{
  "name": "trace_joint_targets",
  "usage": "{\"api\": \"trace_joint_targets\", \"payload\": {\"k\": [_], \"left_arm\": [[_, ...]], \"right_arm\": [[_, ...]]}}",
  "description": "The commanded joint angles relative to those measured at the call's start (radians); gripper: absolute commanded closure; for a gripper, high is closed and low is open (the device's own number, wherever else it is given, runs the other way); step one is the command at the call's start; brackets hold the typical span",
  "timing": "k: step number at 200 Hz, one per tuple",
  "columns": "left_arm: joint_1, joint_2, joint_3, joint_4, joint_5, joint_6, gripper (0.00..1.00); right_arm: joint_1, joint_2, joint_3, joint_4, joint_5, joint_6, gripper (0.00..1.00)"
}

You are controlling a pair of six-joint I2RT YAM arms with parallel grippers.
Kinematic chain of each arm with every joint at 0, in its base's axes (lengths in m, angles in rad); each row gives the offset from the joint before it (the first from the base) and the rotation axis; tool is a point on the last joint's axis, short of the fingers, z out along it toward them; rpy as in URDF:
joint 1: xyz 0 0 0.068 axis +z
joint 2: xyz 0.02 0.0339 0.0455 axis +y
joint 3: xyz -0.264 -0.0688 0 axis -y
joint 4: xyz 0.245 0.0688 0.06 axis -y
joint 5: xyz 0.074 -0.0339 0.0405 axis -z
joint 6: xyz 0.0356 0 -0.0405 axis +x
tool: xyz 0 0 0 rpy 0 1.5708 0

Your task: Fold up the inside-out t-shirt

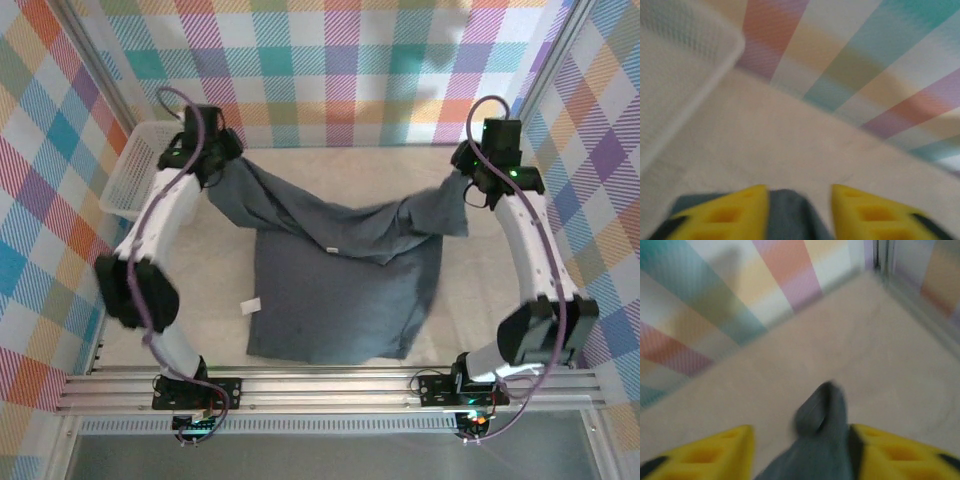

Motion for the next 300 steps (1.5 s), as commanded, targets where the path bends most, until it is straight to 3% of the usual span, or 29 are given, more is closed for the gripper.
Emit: {"api": "trace_joint_targets", "payload": {"k": [1,35,57,75,95,113,165,212,245,284,300], "left_arm": [[0.037,0.035,0.048,0.046,0.183,-0.022,0.37],[0.037,-0.14,-0.137,0.15,0.364,-0.025,0.21],[0.001,-0.328,-0.345,0.31,0.535,-0.018,0.17],[-0.103,-0.453,-0.403,0.203,0.536,0.145,0.13],[-0.245,-0.55,-0.429,0.039,0.487,0.355,0.07],[-0.307,-0.634,-0.501,-0.004,0.461,0.434,0.01],[-0.313,-0.775,-0.692,0.05,0.44,0.446,0.0],[-0.312,-0.758,-0.724,0.087,0.418,0.425,0.0],[-0.313,-0.757,-0.732,0.106,0.412,0.416,0.0],[-0.313,-0.76,-0.755,0.121,0.393,0.406,0.0],[-0.313,-0.76,-0.765,0.128,0.39,0.399,0.0]], "right_arm": [[-0.022,0.013,0.049,-0.049,-0.213,-0.019,0.31],[0.016,-0.054,-0.092,-0.062,-0.499,-0.203,0.33],[0.213,-0.083,-0.24,-0.037,-0.355,-0.354,0.3],[0.335,-0.022,-0.291,-0.028,-0.208,-0.463,0.27],[0.388,0.092,-0.269,-0.068,-0.153,-0.492,0.23],[0.416,0.177,-0.253,-0.07,-0.132,-0.502,0.22],[0.494,0.374,-0.163,-0.11,-0.084,-0.496,0.33],[0.525,0.434,-0.156,-0.116,-0.015,-0.488,0.39],[0.525,0.453,-0.145,-0.107,0.077,-0.496,0.57],[0.525,0.468,-0.147,-0.117,0.086,-0.53,0.52],[0.525,0.461,-0.149,-0.114,0.115,-0.533,0.62]]}}
